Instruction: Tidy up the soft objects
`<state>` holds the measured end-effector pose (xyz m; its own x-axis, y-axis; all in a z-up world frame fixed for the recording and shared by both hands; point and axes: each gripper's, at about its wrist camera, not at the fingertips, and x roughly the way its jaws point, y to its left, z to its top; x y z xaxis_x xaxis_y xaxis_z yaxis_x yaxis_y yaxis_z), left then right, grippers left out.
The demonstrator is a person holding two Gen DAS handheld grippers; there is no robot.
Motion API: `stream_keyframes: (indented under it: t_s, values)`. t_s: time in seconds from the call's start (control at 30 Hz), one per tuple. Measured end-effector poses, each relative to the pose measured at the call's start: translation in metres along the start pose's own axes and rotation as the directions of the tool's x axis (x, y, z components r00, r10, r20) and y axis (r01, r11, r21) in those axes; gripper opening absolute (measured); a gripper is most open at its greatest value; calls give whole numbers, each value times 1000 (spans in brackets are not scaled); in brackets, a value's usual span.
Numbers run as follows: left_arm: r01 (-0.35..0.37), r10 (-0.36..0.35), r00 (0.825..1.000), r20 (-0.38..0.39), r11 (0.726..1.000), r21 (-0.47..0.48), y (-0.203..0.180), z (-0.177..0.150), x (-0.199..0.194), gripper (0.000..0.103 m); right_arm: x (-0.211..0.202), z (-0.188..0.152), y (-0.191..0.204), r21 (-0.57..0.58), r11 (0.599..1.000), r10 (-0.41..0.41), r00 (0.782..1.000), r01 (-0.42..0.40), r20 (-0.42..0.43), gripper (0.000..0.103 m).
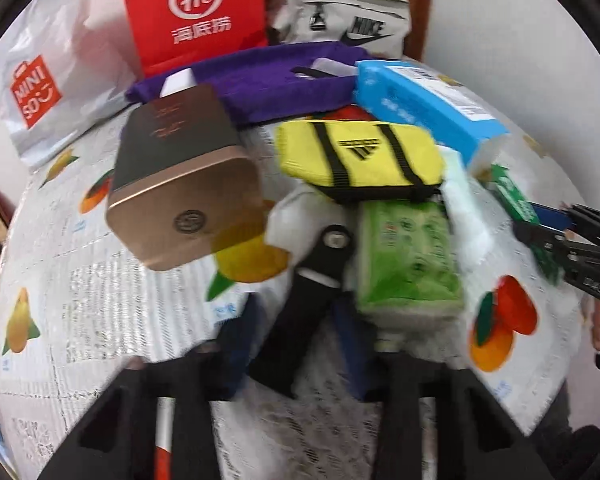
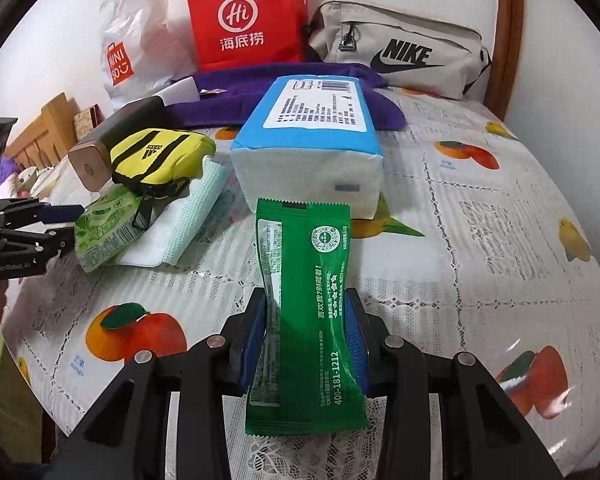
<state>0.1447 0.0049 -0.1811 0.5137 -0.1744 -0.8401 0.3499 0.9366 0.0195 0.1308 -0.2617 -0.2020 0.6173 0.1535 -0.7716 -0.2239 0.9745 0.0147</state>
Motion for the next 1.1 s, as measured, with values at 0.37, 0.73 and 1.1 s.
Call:
stream_keyframes:
  t_s: [0.37,0.73,1.1]
  values:
    - [21,-21,1000,-4,997,-72,5,-9,-3,22,0,-4,3,-5,1000,-20,1000,20,14,39]
    - [2,-2,1000,-1,986,-166,19,-18,-10,8,-11,-9,2,28,999,17,1000,-17,1,33]
    - [-10,21,999,42,971,-240,29,-25,-29,4,-31,-7,4,37,999,34,999,-35,33,27]
